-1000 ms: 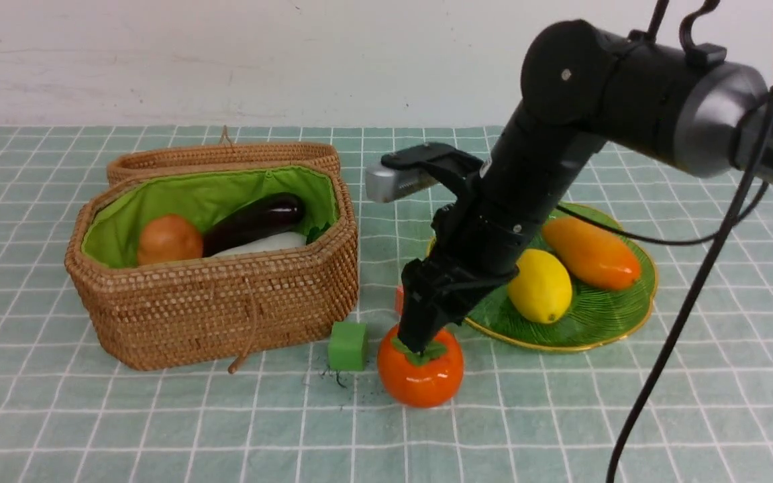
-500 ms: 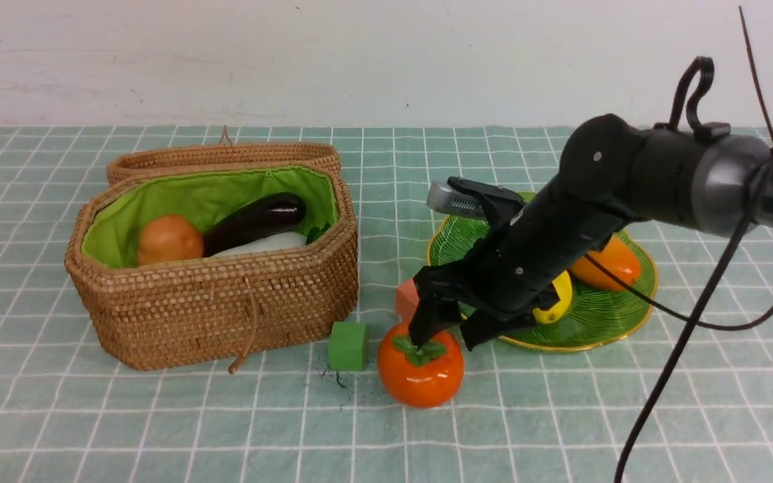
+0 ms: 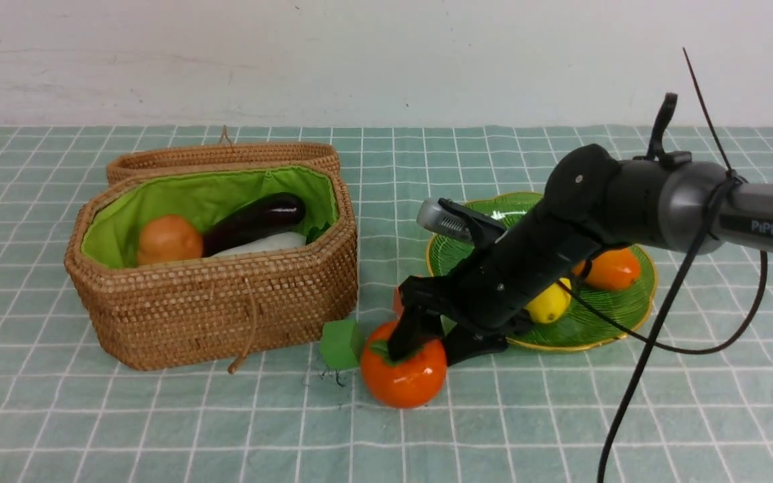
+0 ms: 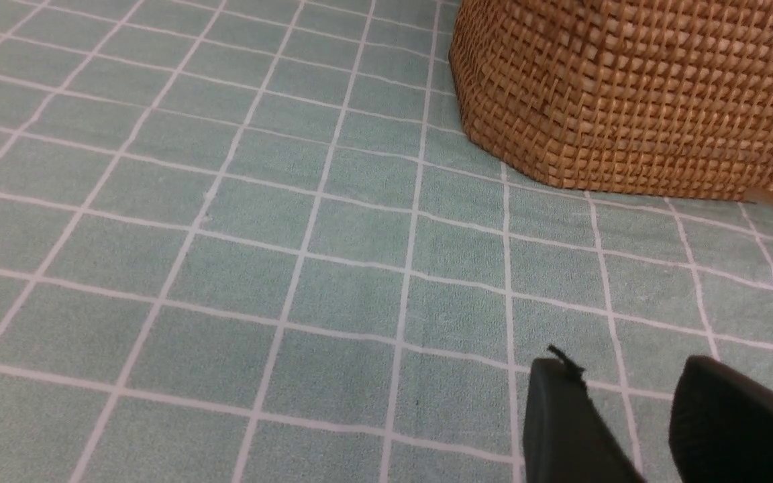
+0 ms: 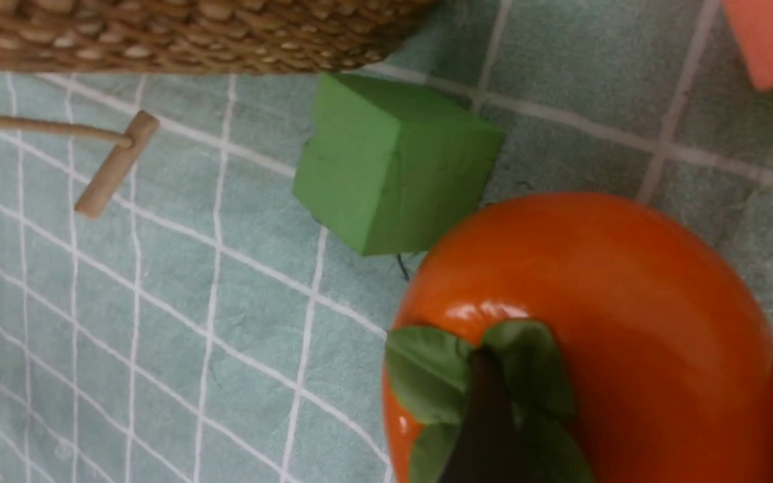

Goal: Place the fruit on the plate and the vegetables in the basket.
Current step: Grab a tomato with your right arm and place it on the plate on the right.

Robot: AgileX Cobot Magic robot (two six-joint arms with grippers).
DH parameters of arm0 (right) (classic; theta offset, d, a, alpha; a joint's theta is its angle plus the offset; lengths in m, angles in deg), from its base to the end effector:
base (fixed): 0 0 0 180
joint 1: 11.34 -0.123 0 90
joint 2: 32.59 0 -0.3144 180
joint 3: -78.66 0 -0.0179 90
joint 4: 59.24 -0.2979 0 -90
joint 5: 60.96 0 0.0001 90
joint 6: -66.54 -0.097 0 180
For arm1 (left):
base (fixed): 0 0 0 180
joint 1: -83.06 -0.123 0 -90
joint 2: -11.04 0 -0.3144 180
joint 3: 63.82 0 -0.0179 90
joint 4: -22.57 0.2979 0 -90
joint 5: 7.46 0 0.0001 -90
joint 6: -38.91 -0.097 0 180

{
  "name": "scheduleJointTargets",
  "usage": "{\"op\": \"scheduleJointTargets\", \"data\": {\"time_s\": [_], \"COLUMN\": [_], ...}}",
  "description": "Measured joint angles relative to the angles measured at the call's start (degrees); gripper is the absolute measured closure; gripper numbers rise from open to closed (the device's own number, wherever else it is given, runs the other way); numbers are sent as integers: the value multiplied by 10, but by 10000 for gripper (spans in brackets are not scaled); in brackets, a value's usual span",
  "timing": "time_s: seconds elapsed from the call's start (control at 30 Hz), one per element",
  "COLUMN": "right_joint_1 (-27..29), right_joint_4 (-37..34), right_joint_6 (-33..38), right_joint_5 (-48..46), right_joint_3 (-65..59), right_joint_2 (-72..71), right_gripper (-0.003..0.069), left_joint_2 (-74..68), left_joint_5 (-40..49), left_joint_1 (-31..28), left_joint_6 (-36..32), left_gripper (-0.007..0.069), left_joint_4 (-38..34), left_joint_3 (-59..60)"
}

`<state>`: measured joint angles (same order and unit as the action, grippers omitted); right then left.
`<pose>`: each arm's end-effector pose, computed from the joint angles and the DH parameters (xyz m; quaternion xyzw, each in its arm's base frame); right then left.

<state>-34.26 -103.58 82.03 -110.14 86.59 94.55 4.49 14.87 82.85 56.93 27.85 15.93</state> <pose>0.4297 0.2374 0.1671 -0.0986 0.9413 0.3145 0.0734 0.0756 0.0037 0.1650 -0.1044 0.8050 -0.0516 0.5817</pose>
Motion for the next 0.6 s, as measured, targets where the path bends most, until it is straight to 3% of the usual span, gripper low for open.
{"op": "scheduleJointTargets", "data": {"time_s": [0.23,0.6], "right_joint_1": [5,57], "right_joint_4": [-36,28], "right_joint_6": [60,66], "right_joint_5": [-46,-72], "right_joint_3": [-2,34], "right_joint_2": [5,-76], "right_gripper": [174,177], "left_joint_2": [0,0], "left_joint_5": [0,0], "left_joint_1": [0,0], "left_joint_6": [0,0], "left_gripper": [386,386], "left_joint_4": [0,0], "left_joint_3": [0,0]}}
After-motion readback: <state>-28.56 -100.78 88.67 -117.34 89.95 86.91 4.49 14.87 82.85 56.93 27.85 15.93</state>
